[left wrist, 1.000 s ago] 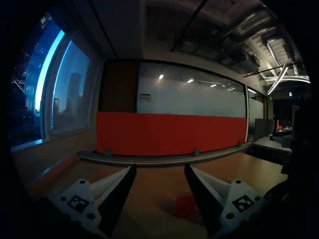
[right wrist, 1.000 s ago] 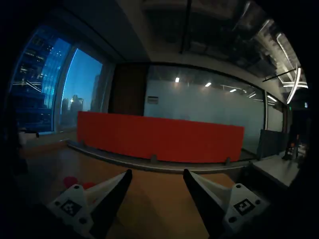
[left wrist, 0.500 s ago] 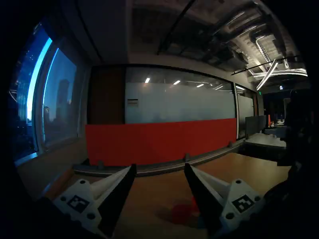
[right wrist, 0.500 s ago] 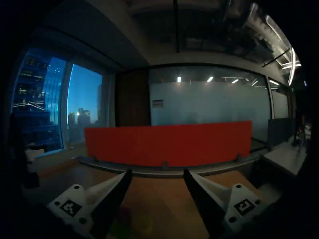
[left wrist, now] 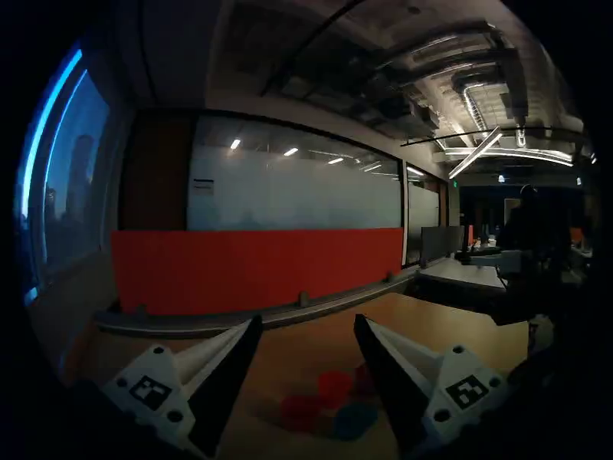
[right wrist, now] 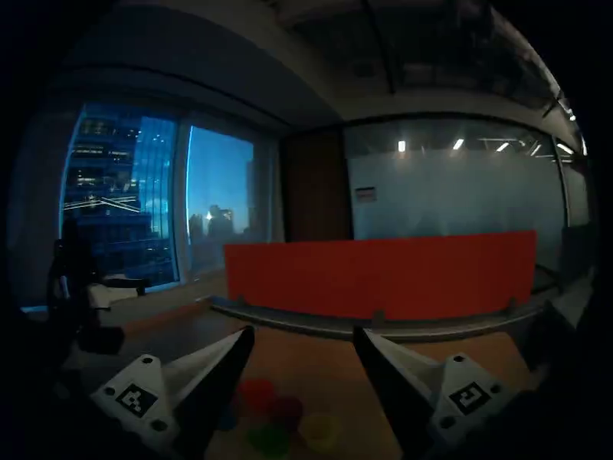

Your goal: Pour water

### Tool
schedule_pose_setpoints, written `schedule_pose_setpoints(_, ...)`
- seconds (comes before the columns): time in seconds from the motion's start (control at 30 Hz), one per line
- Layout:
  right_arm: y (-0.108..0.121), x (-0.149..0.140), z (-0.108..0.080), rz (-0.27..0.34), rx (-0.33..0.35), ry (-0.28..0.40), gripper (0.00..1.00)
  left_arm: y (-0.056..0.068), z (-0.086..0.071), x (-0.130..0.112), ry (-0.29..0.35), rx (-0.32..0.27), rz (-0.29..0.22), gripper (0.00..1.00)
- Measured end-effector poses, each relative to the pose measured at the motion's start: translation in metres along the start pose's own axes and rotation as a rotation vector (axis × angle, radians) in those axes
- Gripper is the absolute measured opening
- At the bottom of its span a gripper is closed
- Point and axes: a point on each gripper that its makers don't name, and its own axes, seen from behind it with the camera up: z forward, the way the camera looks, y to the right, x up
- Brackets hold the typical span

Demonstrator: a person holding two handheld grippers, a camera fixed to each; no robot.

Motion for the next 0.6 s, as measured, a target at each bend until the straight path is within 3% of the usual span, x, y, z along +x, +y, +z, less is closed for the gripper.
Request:
schedule_pose_setpoints(0.27, -0.037, 0.001, 0.003, 0.01, 0.164, -0.018, 0.99, 0.011, 0.004, 0.003, -0.011, -0.087, 0.004, 0.88)
schedule_pose_setpoints(0.6, -0.042, -0.007, 0.006, -0.036, 0.187, -0.061, 0.99, 0.021, 0.007, -0.004, -0.047, -0.145, 0.01, 0.88)
